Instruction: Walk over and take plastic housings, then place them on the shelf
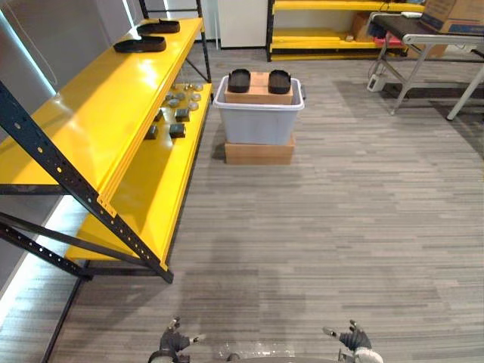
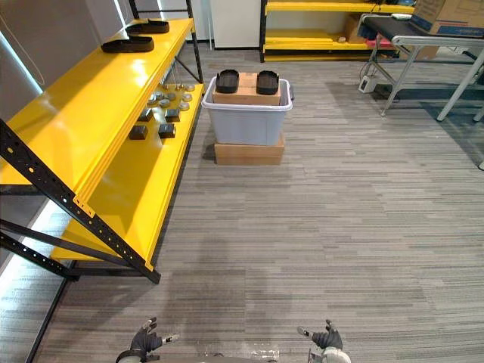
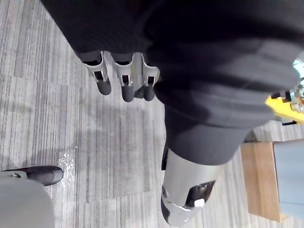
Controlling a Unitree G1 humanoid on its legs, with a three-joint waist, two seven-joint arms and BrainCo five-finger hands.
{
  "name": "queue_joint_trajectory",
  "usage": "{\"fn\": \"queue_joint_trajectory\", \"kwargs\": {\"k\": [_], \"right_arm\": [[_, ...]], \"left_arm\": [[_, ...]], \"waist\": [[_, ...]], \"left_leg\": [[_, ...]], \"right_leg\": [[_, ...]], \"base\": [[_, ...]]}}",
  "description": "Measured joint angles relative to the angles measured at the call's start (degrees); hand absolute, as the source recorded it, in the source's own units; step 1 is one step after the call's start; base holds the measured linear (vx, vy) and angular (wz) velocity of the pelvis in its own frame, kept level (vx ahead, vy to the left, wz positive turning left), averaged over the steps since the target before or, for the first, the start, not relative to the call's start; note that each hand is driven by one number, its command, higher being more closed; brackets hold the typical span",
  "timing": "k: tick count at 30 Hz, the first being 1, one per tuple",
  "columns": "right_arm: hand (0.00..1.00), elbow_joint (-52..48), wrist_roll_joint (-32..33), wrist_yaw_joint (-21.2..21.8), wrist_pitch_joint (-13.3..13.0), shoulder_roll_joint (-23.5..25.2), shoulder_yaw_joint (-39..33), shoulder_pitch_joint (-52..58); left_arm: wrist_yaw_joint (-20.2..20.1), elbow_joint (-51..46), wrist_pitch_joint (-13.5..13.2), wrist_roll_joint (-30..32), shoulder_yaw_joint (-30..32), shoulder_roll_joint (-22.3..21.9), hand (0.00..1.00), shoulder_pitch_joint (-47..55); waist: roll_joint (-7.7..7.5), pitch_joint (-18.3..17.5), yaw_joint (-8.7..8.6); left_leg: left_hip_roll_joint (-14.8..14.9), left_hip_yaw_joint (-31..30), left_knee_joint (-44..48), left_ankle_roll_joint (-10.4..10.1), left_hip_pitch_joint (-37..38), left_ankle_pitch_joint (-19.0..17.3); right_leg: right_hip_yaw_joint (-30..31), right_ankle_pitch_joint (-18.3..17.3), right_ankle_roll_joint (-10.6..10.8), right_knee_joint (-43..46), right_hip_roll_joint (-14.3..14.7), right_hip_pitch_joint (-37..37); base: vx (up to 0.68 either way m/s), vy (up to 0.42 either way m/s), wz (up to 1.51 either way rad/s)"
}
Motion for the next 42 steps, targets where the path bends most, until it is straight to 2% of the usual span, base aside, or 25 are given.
{"fn": "queue_joint_trajectory", "kwargs": {"k": [9, 20, 22, 23, 27, 29, 31, 32, 33, 34, 35, 37, 39, 40, 41, 42], "right_arm": [[0.0, -3.8, -0.5, 0.1, 0.1, -1.4, 0.2, 0.7], [0.0, -3.8, -0.3, 0.2, 0.3, -2.6, 1.8, -0.1], [0.0, -3.8, 0.1, 0.2, 0.3, -2.6, 1.8, -1.3], [0.0, -3.8, 0.5, 0.1, 0.3, -2.7, 1.7, -2.5], [0.0, -3.8, 0.9, -0.2, 0.4, -3.0, 1.7, -4.8], [0.0, -3.8, 0.8, -1.0, 0.5, -3.3, 1.6, -5.8], [0.0, -3.7, 0.9, -1.0, 0.6, -3.6, 1.5, -6.4], [0.0, -3.7, 1.0, -1.0, 0.6, -3.6, 1.5, -6.7], [0.0, -3.7, 1.3, -1.0, 0.6, -3.7, 1.5, -6.8], [0.0, -3.7, 1.9, -1.0, 0.7, -3.6, 1.6, -6.9], [0.0, -3.7, 2.1, -1.0, 0.7, -3.5, 1.7, -7.1], [0.0, -3.5, 2.2, -1.0, 1.3, -3.4, 1.9, -7.7], [0.0, -3.1, 2.5, -1.1, 1.4, -3.6, 3.2, -9.0], [0.0, -3.1, 2.6, -1.3, 1.4, -3.9, 4.4, -9.9], [0.0, -3.1, 2.6, -1.5, 1.4, -4.0, 4.5, -10.8], [0.0, -3.1, 2.6, -1.7, 1.3, -4.0, 4.5, -11.1]], "left_arm": [[0.0, -3.0, -0.1, 0.6, 0.0, 0.0, 0.0, 1.0], [0.2, -7.2, -0.1, 0.3, 1.0, 0.0, 0.0, 1.9], [0.2, -7.5, -0.1, 0.2, 1.1, 0.1, 0.0, 0.9], [0.3, -8.3, -0.1, -0.5, 1.1, 0.1, 0.0, 0.2], [0.4, -9.5, 0.0, -0.8, 1.2, 0.1, 0.0, -0.9], [0.5, -10.2, 0.0, -0.8, 1.2, 0.0, 0.0, -1.3], [0.5, -11.2, 0.0, -0.8, 1.2, -0.1, 0.0, -1.1], [0.5, -11.8, 0.0, -0.8, 1.2, -0.1, 0.0, -1.1], [0.5, -11.8, 0.0, -0.9, 1.1, -0.1, 0.0, -1.1], [0.5, -11.8, 0.0, -1.3, 1.1, 0.1, 0.0, -1.2], [0.5, -12.3, 0.1, -2.0, 1.0, 0.4, 0.0, -1.4], [1.0, -12.8, 0.1, -2.6, 1.0, 1.2, 0.0, -2.2], [1.5, -12.8, 0.1, -3.1, 1.0, 1.5, 0.0, -2.5], [1.6, -12.8, 0.1, -3.3, 1.0, 1.5, 0.0, -3.0], [1.7, -12.8, 0.1, -3.8, 1.0, 1.4, 0.0, -3.7], [1.9, -12.8, 0.1, -3.9, 0.9, 1.3, 0.0, -4.1]], "waist": [[0.42, 0.3, 0.0], [0.52, 0.3, -0.02], [0.46, 0.5, -0.07], [0.46, 1.5, -0.02], [1.19, 2.3, -0.01], [2.0, 2.8, 0.03], [2.7, 3.3, 0.12], [2.94, 3.5, 0.09], [3.13, 3.7, 0.1], [2.98, 4.4, 0.1], [2.59, 5.1, 0.06], [1.83, 6.6, 0.17], [1.99, 7.3, 0.09], [2.27, 7.6, 0.05], [2.55, 8.1, 0.1], [2.45, 8.5, -0.04]], "left_leg": [[-0.1, 0.7, -0.3, 0.0, 0.2, 0.0], [0.4, 3.1, -1.9, 0.0, -0.3, 0.1], [0.4, 3.5, 0.0, 0.3, -1.9, -1.0], [0.4, 3.8, 3.5, 0.4, -3.4, -2.9], [0.7, 4.0, 10.4, 0.9, -7.3, -6.9], [1.0, 4.1, 15.9, 1.8, -9.7, -10.6], [1.4, 4.3, 19.7, 2.2, -11.2, -13.4], [1.4, 4.6, 22.7, 2.9, -12.0, -15.5], [1.3, 4.7, 23.8, 3.3, -12.2, -16.2], [0.7, 4.8, 25.2, 3.9, -11.8, -17.3], [-0.2, 4.4, 26.0, 4.9, -11.3, -18.2], [-1.0, 4.3, 25.6, 5.2, -9.1, -18.8], [-0.5, 3.8, 23.6, 5.1, -7.2, -18.9], [0.3, 3.6, 22.3, 5.1, -6.2, -18.9], [1.0, 3.3, 20.3, 4.9, -4.8, -18.9], [1.0, 3.1, 19.1, 4.7, -3.8, -18.7]], "right_leg": [[-0.1, -0.1, 0.1, 0.1, -0.2, -0.3], [1.8, 0.0, -0.1, -0.1, 0.3, -2.5], [2.0, 0.0, -0.1, 0.0, 0.3, -3.4], [2.3, 0.0, -0.1, 0.1, 0.2, -3.4], [2.8, -0.1, 0.1, 0.2, 0.1, -4.3], [2.8, -1.1, 1.5, 1.2, 0.0, -4.6], [2.7, -3.3, 3.2, 5.0, -0.1, -6.0], [2.5, -6.3, 4.4, 11.3, -0.7, -8.5], [2.0, -7.6, 5.6, 15.0, -1.2, -10.1], [0.6, -9.1, 6.6, 24.1, -2.6, -13.7], [-1.4, -9.9, 6.2, 34.2, -4.8, -18.6], [-4.5, -11.8, 4.6, 38.0, -6.6, -21.4], [-7.6, -11.8, 4.2, 33.3, -6.1, -23.4], [-8.5, -10.8, 3.7, 28.0, -4.3, -25.3], [-8.8, -7.2, 3.2, 20.9, -2.8, -26.8], [-9.1, -4.7, 3.2, 17.1, -2.4, -27.3]], "base": [[-0.04, -0.008, -0.04], [0.01, -0.008, -0.12], [0.06, 0.005, -0.1], [0.05, 0.016, -0.11], [0.03, 0.031, -0.08], [0.05, 0.084, -0.02], [0.05, 0.109, -0.08], [0.05, 0.122, -0.1], [0.08, 0.147, -0.08], [0.11, 0.152, 0.05], [0.12, 0.148, 0.09], [0.18, 0.107, 0.11], [0.22, 0.062, 0.04], [0.31, 0.007, 0.01], [0.27, 0.0, 0.03], [0.31, -0.031, 0.21]]}}
